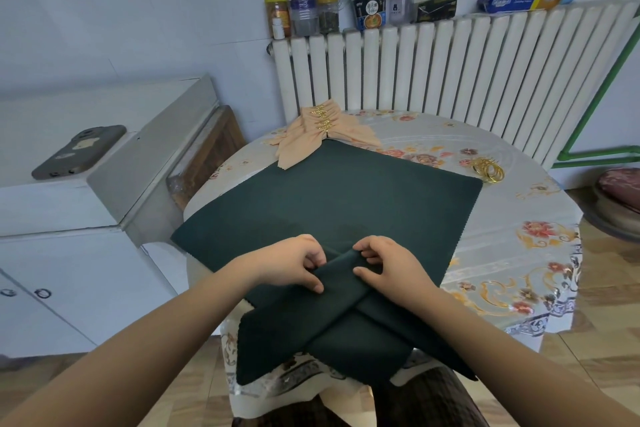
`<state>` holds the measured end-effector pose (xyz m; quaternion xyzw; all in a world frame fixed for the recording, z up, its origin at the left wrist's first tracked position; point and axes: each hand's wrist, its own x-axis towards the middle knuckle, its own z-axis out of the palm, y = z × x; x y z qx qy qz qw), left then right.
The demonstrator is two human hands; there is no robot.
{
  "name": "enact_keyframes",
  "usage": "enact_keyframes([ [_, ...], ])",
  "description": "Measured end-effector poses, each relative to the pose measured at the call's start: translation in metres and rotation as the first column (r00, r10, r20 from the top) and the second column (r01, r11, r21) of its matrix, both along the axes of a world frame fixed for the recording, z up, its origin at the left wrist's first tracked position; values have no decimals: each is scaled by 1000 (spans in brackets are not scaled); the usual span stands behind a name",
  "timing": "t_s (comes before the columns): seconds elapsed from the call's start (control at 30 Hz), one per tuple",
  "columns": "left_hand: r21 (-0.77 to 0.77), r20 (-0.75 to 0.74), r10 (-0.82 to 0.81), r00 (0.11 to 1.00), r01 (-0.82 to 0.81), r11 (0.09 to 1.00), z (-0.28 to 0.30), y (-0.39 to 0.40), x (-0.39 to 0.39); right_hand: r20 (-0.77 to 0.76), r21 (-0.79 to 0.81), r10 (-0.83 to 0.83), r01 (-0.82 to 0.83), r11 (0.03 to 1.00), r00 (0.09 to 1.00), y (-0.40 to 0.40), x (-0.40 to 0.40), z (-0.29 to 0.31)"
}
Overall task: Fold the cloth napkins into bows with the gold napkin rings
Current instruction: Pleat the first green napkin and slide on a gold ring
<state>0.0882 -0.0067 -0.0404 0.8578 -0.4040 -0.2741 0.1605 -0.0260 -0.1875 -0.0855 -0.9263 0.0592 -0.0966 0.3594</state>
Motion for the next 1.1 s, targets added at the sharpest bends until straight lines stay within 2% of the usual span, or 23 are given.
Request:
enact_keyframes([
  [0.13, 9, 225, 122, 967, -128, 992, -10, -11, -20, 34, -31, -30, 31, 999, 999, 3, 10, -2],
  [0.27, -177, 410, 276, 869, -221, 959, -31, -20, -36, 41, -62, -93, 95, 994, 995, 5, 20, -4],
  [0.33, -247, 440, 318, 840, -228, 942, -38, -20, -37, 38, -80, -105, 107, 991, 994, 3, 23, -5],
  [0.43, -385, 409, 366, 836, -206, 900, -52, -17, -34, 53, -94, -123, 128, 987, 991, 3, 22, -9],
  [0.53, -498, 426, 329, 843, -86, 863, -63, -8, -31, 94, -133, -138, 150, 980, 986, 5, 21, -17],
  [0.57, -491, 472, 282, 835, -16, 871, -64, -4, -30, 105, -147, -137, 152, 977, 985, 6, 21, -18],
  [0.63, -376, 514, 107, 851, 111, 920, -61, -1, -33, 128, -157, -144, 163, 974, 981, 6, 22, -20],
  [0.7, -190, 493, -46, 869, 160, 969, -58, 0, -37, 134, -150, -152, 171, 974, 979, 5, 22, -21],
  [0.77, -57, 510, -115, 852, 167, 984, -57, 1, -36, 163, -148, -136, 160, 976, 977, 6, 17, -20],
  [0.87, -28, 533, -132, 836, 173, 985, -56, 1, -30, 240, -274, 56, 12, 962, 969, 10, -2, -18],
  [0.93, -30, 544, -145, 827, 191, 981, -54, 2, -26, 189, -398, 190, -102, 912, 963, 12, -16, -21],
  [1.03, -39, 527, -154, 836, 204, 978, -52, 4, -22, 158, -626, 226, -80, 775, 961, 8, -21, -28],
  [1.1, -36, 529, -171, 831, 223, 974, -51, 4, -19, 206, -685, 270, -58, 726, 941, -1, -15, -31],
])
